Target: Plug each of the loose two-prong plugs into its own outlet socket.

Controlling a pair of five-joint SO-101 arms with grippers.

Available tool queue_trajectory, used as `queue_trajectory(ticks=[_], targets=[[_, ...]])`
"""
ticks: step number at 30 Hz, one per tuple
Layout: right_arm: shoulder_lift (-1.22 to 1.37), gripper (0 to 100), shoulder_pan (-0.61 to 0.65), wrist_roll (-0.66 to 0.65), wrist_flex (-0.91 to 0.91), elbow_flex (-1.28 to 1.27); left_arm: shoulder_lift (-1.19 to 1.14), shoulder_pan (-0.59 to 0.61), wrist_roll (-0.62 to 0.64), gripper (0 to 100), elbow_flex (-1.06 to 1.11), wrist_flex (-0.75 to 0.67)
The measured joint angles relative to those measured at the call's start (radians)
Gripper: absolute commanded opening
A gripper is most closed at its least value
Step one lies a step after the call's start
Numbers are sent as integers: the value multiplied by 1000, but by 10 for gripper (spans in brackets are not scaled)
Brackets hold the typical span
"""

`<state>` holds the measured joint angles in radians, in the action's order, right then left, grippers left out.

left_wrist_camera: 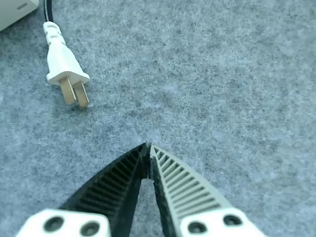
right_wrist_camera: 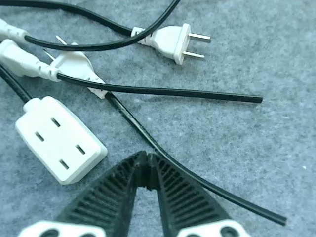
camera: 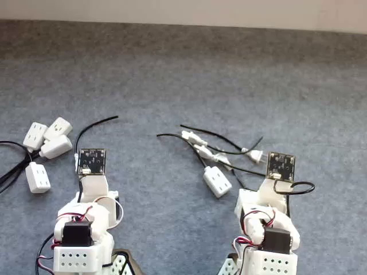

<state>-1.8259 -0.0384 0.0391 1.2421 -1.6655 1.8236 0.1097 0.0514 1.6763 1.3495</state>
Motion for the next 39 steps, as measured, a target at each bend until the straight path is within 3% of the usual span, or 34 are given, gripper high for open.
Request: queue_trajectory(ticks=[29,39], targets=[[0,6,2,0,0,0,0,0,0,7,0,0],[0,6,103,0,0,0,0,0,0,7,0,0]])
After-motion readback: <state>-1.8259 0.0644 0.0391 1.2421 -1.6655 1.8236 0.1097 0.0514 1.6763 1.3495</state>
